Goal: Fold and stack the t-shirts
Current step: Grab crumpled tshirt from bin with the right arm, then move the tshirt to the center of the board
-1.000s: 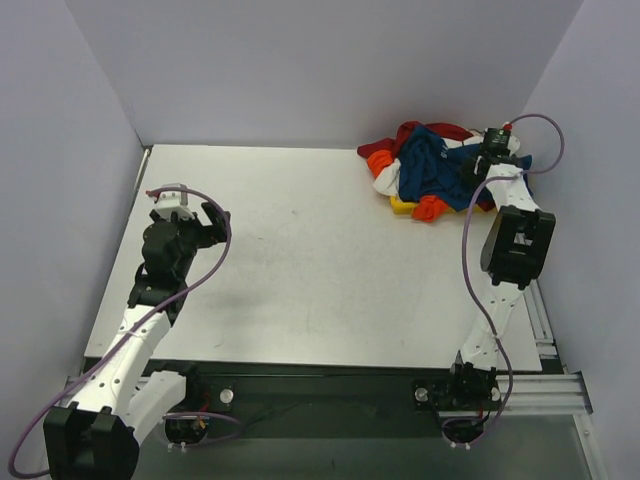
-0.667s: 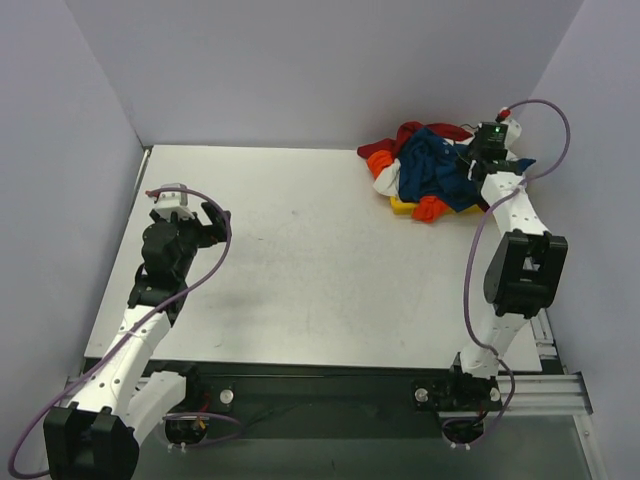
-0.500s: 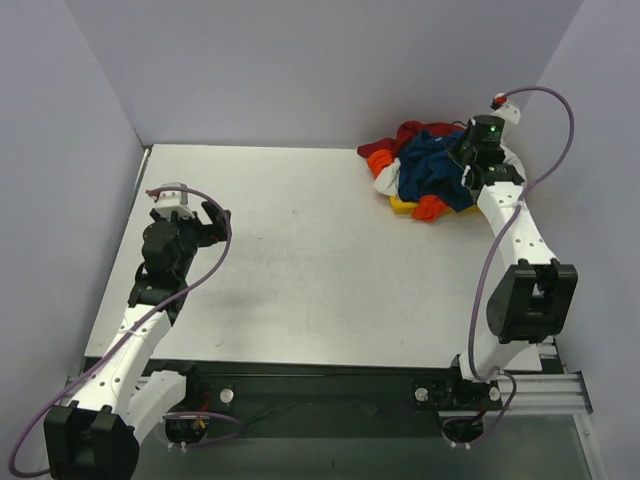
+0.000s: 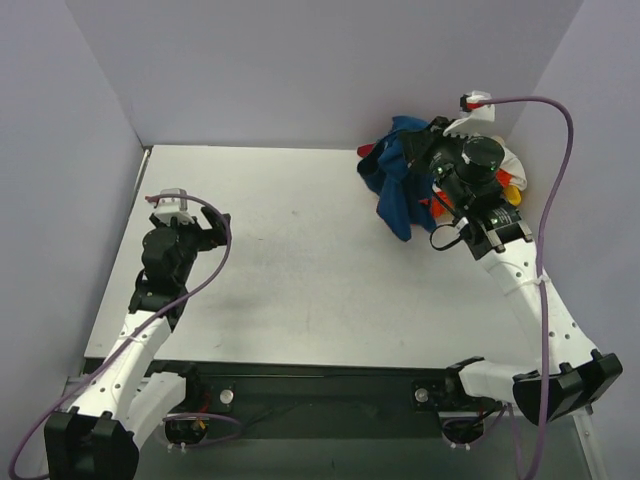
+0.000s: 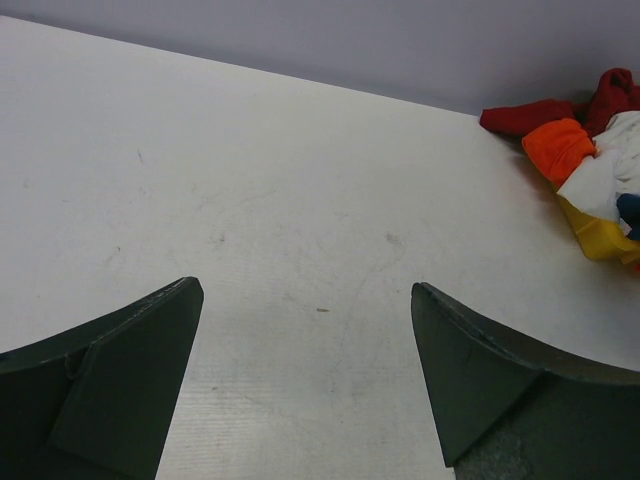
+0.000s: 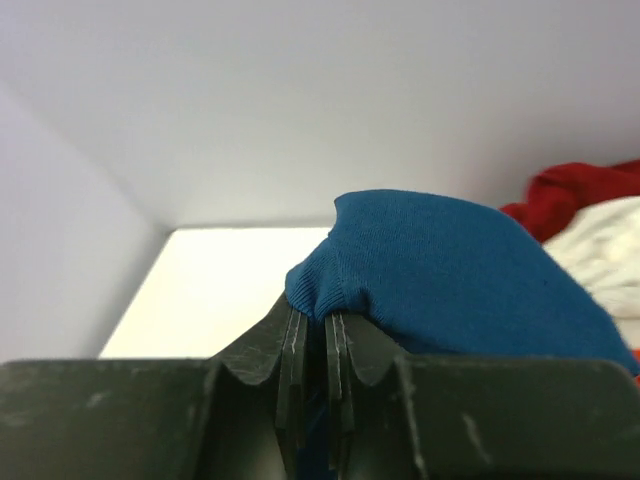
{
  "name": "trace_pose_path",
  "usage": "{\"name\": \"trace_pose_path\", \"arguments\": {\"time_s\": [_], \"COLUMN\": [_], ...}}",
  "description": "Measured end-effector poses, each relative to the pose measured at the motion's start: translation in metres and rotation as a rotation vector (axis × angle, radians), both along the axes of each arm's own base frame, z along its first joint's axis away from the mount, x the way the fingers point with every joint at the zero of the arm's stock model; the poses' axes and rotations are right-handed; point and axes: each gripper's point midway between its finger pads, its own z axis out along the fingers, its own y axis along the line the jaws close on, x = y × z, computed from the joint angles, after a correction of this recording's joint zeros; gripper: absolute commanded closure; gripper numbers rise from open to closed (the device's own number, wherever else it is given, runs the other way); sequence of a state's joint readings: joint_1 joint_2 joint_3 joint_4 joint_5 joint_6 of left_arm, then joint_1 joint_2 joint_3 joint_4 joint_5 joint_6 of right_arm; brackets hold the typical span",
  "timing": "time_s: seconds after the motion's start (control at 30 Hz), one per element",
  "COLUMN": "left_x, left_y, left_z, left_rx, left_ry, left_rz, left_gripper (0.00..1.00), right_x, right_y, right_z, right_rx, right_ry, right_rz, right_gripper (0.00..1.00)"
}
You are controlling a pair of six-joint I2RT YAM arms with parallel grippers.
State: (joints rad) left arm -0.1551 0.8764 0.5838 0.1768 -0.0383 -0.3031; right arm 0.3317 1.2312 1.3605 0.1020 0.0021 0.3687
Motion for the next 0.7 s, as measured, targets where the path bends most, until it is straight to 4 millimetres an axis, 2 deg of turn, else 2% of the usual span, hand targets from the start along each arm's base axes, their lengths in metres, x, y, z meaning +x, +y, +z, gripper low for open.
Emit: {"name": "trace_pose_path", "arguments": {"time_s": [0.13,0.23,0.37,0.47,0.53,0.57,0.6,0.7], "left_x": [-0.003,-0.005,-0.006,-0.006,-0.004,-0.003,-0.001,0.002], "left_y": [0.0,0.0,-0.003,-0.008,-0.012,-0.015,-0.019,-0.042], "left_z": [0.008,0.013,0.013,0.013,0.01,0.008,0.003,-0.016], "left_rx": [-0.003,-0.006,-0.009,-0.013,-0.017,-0.018,-0.016,0.0], "left_ry": [-0.025,-0.039,-0.041,-0.042,-0.036,-0.031,-0.019,0.037], "left_rz": [-0.001,-0.003,-0.02,-0.048,-0.069,-0.08,-0.089,-0.143], "left_gripper": [0.03,0.04,0.08,0.09,0.11,0.11,0.11,0.11], "right_x": [-0.024,-0.038,-0.036,-0.019,0.003,0.014,0.027,0.061], "right_y": [0.049,0.072,0.082,0.08,0.07,0.062,0.051,0.016], "right_z": [0.013,0.018,0.024,0.009,-0.013,-0.027,-0.045,-0.101], "right_rx": [0.028,0.046,0.061,0.062,0.074,0.084,0.096,0.113], "right_ry": [-0.021,-0.022,-0.023,0.017,0.074,0.109,0.152,0.286], "right_rz": [0.217,0.322,0.356,0.322,0.269,0.236,0.196,0.075], "right_gripper": [1.0,1.0,1.0,1.0,0.9,0.77,0.53,0.36]}}
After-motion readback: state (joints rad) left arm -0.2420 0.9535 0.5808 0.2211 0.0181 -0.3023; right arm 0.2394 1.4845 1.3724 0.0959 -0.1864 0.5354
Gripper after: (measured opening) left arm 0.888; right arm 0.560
